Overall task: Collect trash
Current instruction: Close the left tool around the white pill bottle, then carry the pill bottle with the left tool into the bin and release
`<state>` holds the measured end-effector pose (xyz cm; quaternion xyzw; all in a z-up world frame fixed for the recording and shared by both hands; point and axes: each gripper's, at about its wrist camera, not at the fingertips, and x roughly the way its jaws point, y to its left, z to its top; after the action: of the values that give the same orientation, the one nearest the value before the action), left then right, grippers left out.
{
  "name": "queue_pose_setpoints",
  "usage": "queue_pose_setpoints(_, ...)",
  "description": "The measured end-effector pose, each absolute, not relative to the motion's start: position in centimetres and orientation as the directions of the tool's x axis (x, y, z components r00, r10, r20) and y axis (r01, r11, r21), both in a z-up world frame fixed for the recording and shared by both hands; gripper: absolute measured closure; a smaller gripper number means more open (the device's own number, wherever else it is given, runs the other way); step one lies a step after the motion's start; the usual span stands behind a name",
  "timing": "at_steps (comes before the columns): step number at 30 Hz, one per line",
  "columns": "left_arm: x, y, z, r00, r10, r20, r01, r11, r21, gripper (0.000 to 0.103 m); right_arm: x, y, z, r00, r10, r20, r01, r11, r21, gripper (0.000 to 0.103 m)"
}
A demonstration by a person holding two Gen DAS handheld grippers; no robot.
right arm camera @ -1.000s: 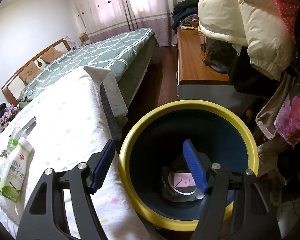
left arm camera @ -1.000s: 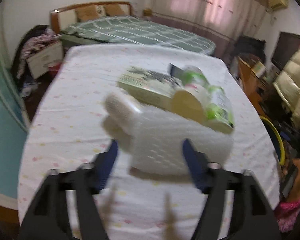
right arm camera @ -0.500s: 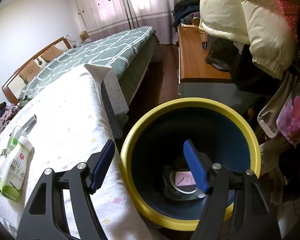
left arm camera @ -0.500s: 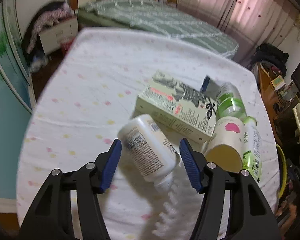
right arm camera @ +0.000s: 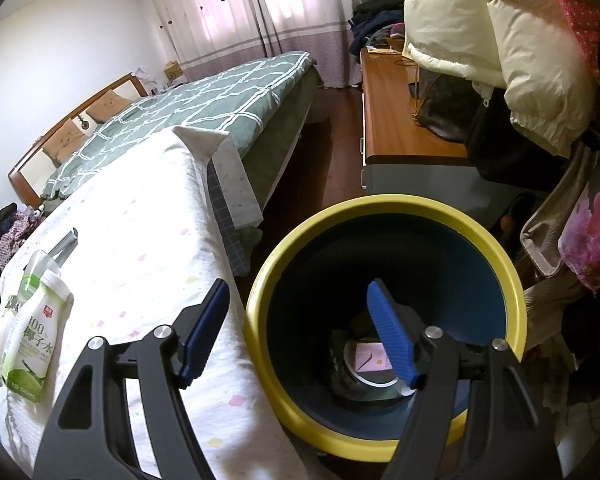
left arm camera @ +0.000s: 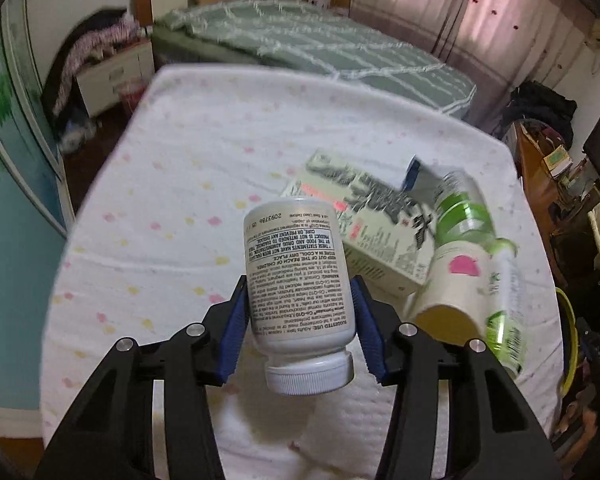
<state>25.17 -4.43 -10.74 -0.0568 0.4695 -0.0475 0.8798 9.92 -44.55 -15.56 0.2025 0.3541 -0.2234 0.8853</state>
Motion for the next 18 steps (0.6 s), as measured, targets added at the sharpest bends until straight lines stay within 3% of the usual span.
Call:
queue_pose_setpoints(5, 22.1, -5.8, -6.6, 0.629, -0.158, -0.761, 0.091, 0.987, -0.130, 0.054, 9.5, -44.6, -15.4, 0.665, -0.255, -0.702, 0.536, 0.818, 0.210, 0.035)
queue_pose_setpoints(9, 19.0, -9.0, -3.4, 0.658, -0.251, -0.710, 0.209, 0.967, -0.149, 0.054, 8.6, -45.1, -15.2, 0.665, -0.267, -0.697, 0.542, 0.815, 0.204, 0.035)
queue_pose_setpoints(18, 15.7, -21.7, -2.0, 0.553, -0.457, -0.697, 0.493, 0.853, -0.169, 0.054, 3.4, -47.9, -14.2, 0.660, -0.319, -0.681, 0.587, 0.785, 0.201, 0.035)
